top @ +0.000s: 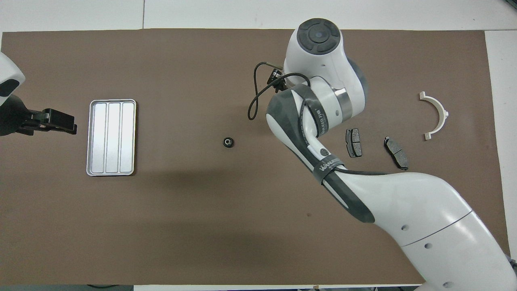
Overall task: Pick bearing gear from pile to tray
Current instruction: 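Withdraw the right gripper while the left gripper reaches toward the bearing, then lower the left gripper onto the bearing and grasp it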
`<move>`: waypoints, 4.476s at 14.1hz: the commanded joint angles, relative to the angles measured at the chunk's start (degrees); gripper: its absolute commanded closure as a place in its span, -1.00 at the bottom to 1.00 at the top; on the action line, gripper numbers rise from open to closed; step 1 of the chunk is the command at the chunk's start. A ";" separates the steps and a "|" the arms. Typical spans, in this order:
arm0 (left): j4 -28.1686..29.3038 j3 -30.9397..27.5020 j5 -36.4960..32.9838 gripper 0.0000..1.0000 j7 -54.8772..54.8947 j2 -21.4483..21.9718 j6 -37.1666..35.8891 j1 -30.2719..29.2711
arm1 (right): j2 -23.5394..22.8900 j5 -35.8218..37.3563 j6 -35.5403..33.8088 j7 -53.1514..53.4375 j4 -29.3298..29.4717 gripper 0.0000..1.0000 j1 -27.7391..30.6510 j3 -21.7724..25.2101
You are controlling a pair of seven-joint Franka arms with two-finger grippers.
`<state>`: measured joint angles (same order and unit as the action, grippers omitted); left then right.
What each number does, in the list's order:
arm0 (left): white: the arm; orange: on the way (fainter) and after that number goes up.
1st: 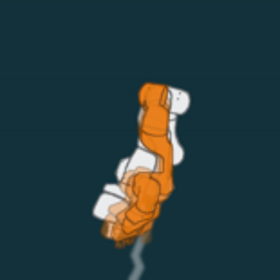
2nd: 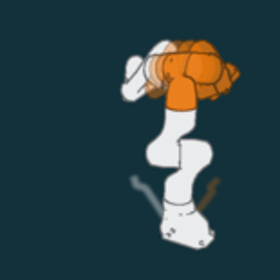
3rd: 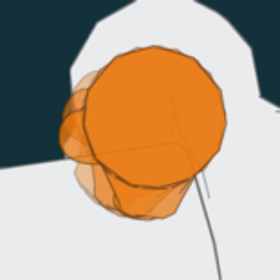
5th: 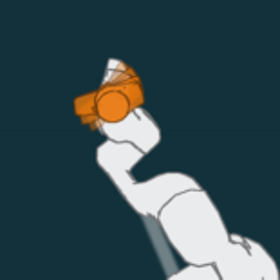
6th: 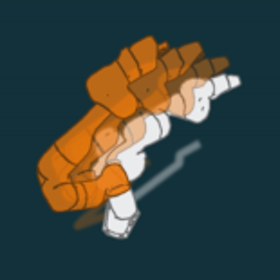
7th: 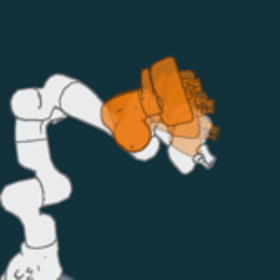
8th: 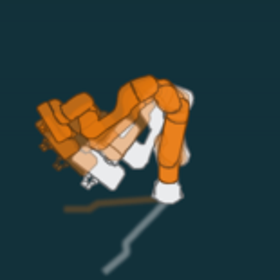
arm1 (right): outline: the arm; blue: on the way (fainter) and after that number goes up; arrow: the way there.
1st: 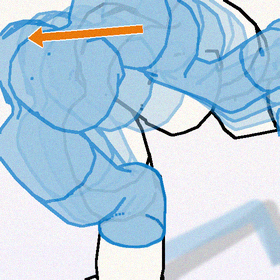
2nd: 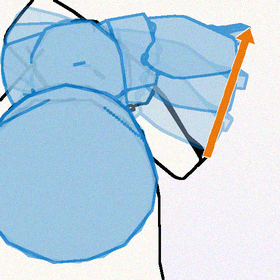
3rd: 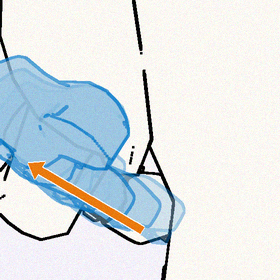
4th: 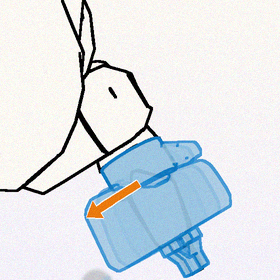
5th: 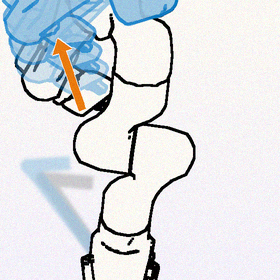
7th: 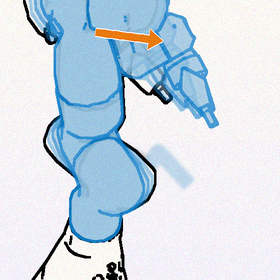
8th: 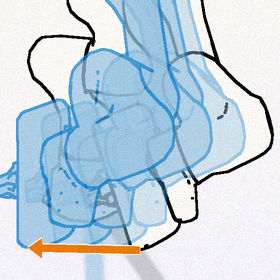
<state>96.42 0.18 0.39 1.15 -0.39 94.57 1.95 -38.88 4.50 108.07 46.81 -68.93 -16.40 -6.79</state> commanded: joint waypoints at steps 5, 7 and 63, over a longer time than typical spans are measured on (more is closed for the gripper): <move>1.57 -0.09 0.40 -1.00 -0.79 1.89 -1.49 0.60 | 0.03 -0.72 4.76 -20.24 -8.04 -1.00 10.14 -0.77; 1.84 -0.09 0.40 -1.00 -6.21 1.97 -0.53 1.73 | 0.29 -0.55 7.15 -21.93 -11.30 -1.00 11.39 -0.77; 5.79 -0.80 1.19 1.00 -63.56 -22.47 26.99 28.91 | -0.23 4.73 12.34 -34.50 -15.00 -0.24 14.11 -1.03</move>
<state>102.91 -0.14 2.90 -61.76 -24.73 124.82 31.97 -38.84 9.63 121.31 12.89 -83.71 -3.14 -7.47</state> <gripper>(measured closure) 0.656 0.401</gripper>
